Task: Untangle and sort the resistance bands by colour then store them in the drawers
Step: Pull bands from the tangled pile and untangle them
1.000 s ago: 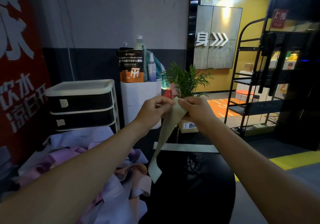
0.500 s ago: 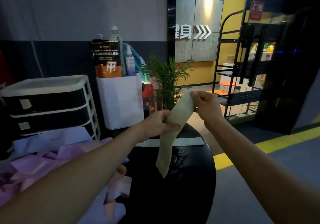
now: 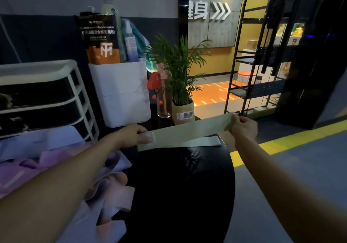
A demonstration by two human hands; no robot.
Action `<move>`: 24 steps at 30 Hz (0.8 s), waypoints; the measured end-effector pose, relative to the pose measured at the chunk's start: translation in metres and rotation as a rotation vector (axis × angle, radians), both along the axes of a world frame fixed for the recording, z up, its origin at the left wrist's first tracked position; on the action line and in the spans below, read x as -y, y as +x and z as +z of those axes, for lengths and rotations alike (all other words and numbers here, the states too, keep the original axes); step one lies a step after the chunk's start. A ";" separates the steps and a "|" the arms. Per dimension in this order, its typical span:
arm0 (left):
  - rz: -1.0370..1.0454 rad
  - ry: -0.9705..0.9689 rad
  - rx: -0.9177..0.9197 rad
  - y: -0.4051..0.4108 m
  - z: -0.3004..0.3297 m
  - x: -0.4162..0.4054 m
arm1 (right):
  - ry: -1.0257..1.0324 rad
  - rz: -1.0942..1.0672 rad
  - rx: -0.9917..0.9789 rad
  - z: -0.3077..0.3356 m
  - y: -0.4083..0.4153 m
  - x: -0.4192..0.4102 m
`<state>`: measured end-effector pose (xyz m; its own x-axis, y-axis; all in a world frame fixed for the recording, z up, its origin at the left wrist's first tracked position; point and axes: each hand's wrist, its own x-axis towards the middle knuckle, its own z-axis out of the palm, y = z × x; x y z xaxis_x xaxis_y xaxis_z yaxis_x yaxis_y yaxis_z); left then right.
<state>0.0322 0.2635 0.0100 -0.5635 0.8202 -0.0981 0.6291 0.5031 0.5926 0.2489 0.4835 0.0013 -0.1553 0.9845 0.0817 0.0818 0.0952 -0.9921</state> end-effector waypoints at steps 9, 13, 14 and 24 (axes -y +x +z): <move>0.490 0.412 0.107 -0.040 -0.053 -0.039 | 0.160 0.118 0.358 -0.056 -0.027 -0.022; 0.516 0.437 0.061 -0.049 -0.069 -0.053 | 0.205 0.062 0.532 -0.074 -0.033 -0.031; 0.526 0.447 0.062 -0.052 -0.074 -0.055 | 0.211 0.044 0.562 -0.077 -0.035 -0.033; 0.539 0.346 0.006 -0.063 -0.102 -0.061 | 0.192 -0.024 0.610 -0.107 -0.048 -0.050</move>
<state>-0.0303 0.3246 -0.0922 -0.9061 0.4066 0.1171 0.3373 0.5269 0.7802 0.2010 0.5331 -0.1060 -0.2073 0.9649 0.1611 0.6308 0.2578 -0.7319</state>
